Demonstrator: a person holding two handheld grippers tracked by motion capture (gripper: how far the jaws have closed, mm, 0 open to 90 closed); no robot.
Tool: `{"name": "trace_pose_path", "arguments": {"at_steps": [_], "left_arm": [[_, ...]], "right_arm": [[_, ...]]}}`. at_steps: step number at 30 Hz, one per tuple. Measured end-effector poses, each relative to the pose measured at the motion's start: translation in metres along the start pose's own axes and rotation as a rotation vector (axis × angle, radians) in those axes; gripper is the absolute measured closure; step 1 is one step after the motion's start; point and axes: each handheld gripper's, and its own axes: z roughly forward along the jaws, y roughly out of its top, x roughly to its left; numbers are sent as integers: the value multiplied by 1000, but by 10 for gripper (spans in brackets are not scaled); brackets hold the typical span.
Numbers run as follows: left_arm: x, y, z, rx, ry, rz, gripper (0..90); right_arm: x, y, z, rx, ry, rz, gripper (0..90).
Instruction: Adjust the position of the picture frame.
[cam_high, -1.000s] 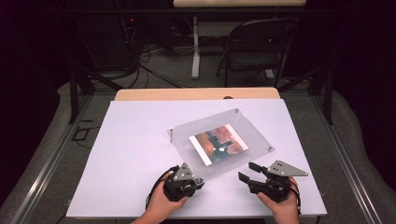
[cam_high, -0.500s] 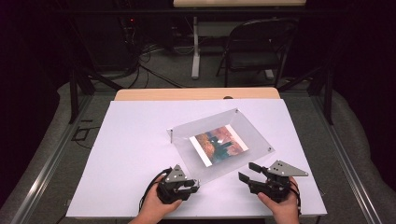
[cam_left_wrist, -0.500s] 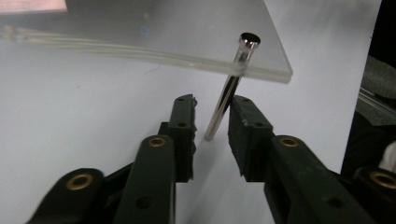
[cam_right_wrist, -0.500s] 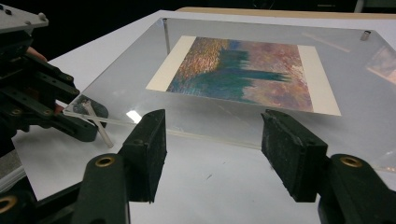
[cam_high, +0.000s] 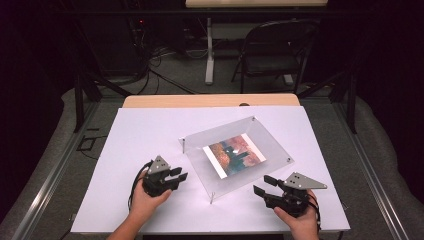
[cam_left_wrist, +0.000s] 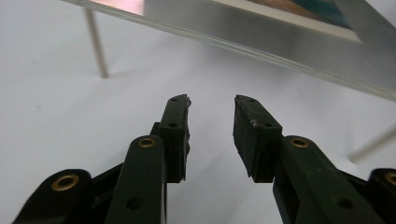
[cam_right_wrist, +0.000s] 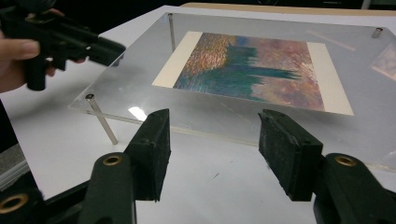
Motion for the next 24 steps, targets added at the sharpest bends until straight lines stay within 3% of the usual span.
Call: {"name": "trace_pose_path", "arguments": {"at_steps": [2, 4, 6, 14, 24], "left_arm": [[5, 2, 3, -7, 14, -6, 653], [20, 8, 14, -13, 67, -6, 652], [29, 11, 21, -13, 89, -13, 659], [46, 23, 45, 4, 107, -22, 644], [54, 29, 63, 10, 128, -13, 717]], "right_arm": [[0, 0, 0, 0, 0, -2, 435], [0, 0, -1, 6, -5, -10, 444], [1, -1, -1, 1, -3, -9, 458], [6, -3, -8, 5, -7, -25, 470], [8, -7, -15, -4, -36, -22, 471]]}}
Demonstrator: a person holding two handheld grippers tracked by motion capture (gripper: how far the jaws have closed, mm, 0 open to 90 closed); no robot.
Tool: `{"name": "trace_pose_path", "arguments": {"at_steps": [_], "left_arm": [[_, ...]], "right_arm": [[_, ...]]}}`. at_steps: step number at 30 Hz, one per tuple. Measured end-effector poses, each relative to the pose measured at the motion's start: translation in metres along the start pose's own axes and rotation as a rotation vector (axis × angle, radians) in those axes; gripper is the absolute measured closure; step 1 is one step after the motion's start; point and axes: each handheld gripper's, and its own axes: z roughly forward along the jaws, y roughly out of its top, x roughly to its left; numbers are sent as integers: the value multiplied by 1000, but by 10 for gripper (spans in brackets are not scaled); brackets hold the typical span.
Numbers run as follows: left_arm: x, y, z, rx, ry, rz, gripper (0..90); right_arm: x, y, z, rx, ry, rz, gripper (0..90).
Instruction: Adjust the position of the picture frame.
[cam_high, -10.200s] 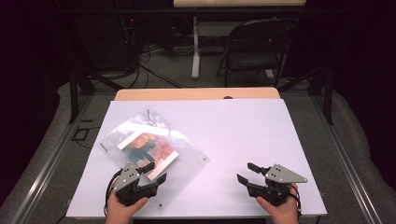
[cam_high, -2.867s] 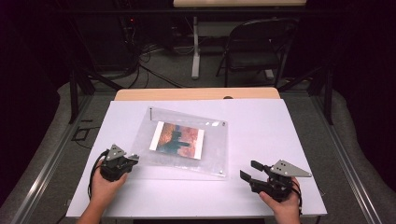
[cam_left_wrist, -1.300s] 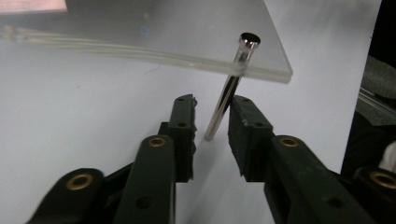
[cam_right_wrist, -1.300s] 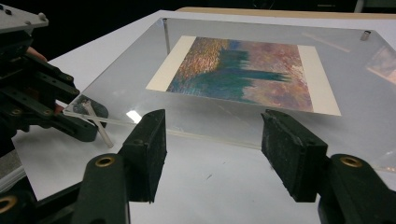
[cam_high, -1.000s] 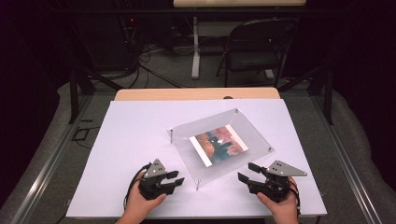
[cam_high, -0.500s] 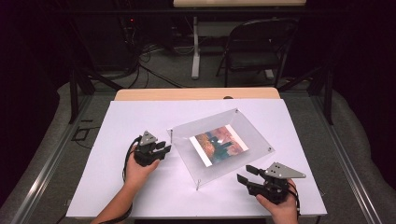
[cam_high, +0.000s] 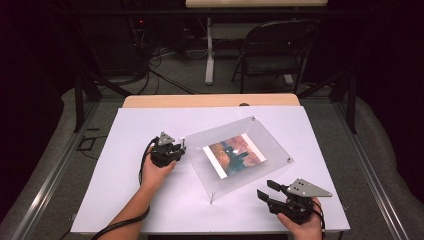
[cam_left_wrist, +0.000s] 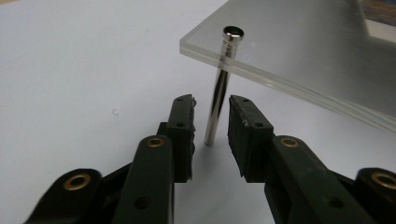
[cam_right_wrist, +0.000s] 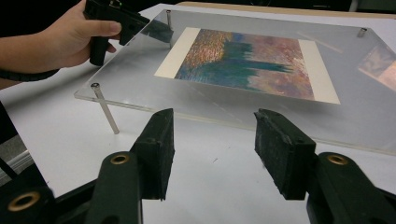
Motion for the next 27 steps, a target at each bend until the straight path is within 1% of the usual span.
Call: {"name": "trace_pose_path", "arguments": {"at_steps": [1, 4, 6, 7, 8, 9, 12, 14, 16, 19, 21, 22, 23, 24, 25, 26, 27], "left_arm": [[1, 1, 3, 7, 1, -1, 721], [0, 1, 8, 21, 1, -1, 741], [0, 2, 10, 26, 0, 7, 762], [-2, 3, 13, 32, 4, 17, 780], [-3, 4, 16, 49, 7, 26, 797], [-4, 5, 16, 51, 5, 26, 829], [-5, 6, 17, 57, 7, 21, 847], [-5, 7, 15, 51, -1, 13, 848], [-5, 8, 12, 51, -7, 10, 847], [-4, 11, 7, 55, -31, -3, 843], [-4, 12, 5, 55, -37, -4, 840], [-5, 15, 0, 49, -48, -15, 839], [-5, 15, 0, 49, -48, -15, 837], [-5, 17, -3, 48, -55, -19, 834], [-6, 20, -9, 45, -66, -25, 833], [-6, 20, -9, 45, -66, -25, 832], [-9, 22, -13, 43, -67, -25, 832]], "right_arm": [[2, -1, -1, 7, -2, -2, 471], [5, -1, 0, 6, 1, -7, 471], [6, -1, 0, 7, 4, -6, 471], [8, -2, 2, 11, 13, -6, 468], [9, -2, 2, 15, 16, -8, 470], [11, -2, 4, 26, 27, -7, 475], [17, -3, 7, 41, 41, -17, 490], [21, -4, 12, 51, 54, -24, 518], [25, -6, 16, 71, 84, -8, 555], [31, -9, 23, 85, 119, 3, 595], [37, -11, 28, 99, 139, 2, 606], [40, -11, 31, 106, 145, -2, 611], [40, -11, 31, 106, 145, -2, 611], [46, -12, 37, 112, 166, -12, 617], [49, -12, 41, 120, 177, -16, 617], [51, -12, 43, 125, 183, -17, 617], [54, -13, 46, 128, 193, -13, 617]]}}
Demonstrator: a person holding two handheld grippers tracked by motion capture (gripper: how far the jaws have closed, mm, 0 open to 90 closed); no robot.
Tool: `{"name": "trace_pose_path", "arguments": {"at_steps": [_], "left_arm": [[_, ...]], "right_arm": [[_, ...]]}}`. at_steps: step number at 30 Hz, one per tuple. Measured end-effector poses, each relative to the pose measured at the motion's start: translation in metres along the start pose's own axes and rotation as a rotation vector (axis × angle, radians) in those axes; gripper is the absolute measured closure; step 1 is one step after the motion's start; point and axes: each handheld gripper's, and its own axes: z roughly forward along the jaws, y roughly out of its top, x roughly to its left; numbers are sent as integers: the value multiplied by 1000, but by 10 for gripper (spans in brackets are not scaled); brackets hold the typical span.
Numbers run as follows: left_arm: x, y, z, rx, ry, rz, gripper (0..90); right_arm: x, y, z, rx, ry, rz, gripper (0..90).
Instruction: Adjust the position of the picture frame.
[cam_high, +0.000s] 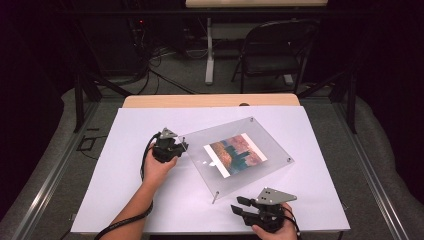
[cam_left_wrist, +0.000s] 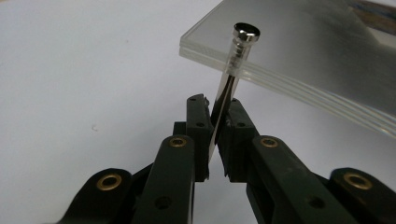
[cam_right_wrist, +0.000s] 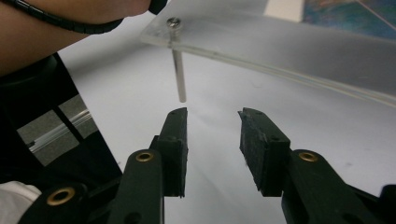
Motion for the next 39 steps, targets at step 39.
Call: {"name": "trace_pose_path", "arguments": {"at_steps": [39], "left_arm": [[-15, -32, -52, -10, -68, 3, 853]], "right_arm": [[-17, 15, 16, -43, -18, 79, 857]]}}
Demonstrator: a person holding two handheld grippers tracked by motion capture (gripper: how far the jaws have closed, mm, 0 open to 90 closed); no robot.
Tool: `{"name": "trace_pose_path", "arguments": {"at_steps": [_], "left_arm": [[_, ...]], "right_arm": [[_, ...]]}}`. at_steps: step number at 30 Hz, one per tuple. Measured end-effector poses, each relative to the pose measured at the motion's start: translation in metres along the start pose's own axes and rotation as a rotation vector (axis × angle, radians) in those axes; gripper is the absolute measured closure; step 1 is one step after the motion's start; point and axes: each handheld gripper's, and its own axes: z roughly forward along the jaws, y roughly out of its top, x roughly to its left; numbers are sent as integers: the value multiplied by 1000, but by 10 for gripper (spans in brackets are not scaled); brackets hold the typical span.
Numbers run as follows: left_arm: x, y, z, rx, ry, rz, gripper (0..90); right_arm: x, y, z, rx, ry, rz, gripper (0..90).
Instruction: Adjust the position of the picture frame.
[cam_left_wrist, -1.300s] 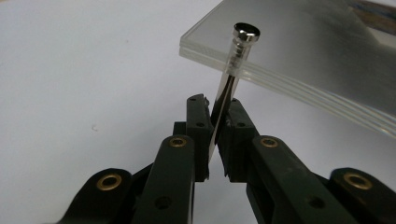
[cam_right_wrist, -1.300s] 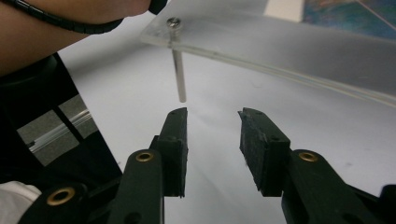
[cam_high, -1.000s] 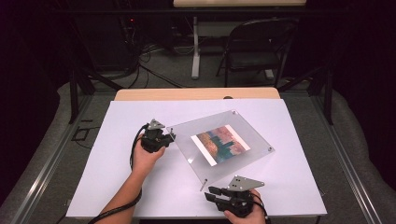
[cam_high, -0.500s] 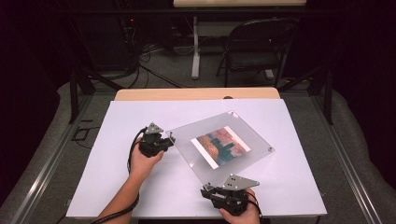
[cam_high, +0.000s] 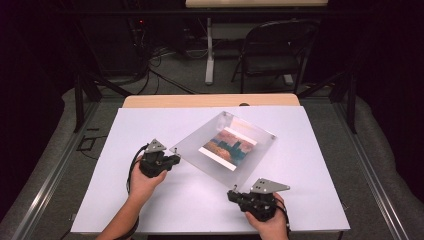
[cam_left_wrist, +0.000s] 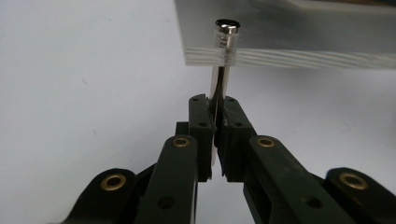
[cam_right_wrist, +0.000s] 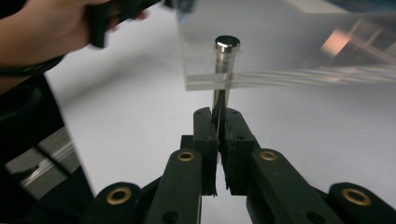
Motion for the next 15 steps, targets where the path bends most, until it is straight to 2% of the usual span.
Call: {"name": "trace_pose_path", "arguments": {"at_steps": [1, 3, 4, 8, 12, 15], "left_arm": [[-5, -5, -8, -8, -25, -10, 853], [-8, -8, -12, -12, -34, -17, 854], [-16, -12, -18, -22, -51, -26, 854], [-31, -20, -27, -42, -84, -51, 853], [-44, -24, -31, -52, -106, -63, 852], [-48, -25, -30, -53, -112, -57, 852]], "right_arm": [[-5, 2, -2, -10, -20, 13, 857], [-14, 5, -7, -26, -47, 32, 858], [-18, 7, -9, -31, -59, 34, 857], [-30, 12, -15, -47, -103, 43, 857], [-40, 17, -19, -57, -137, 45, 857], [-48, 19, -18, -57, -152, 47, 855]]}}
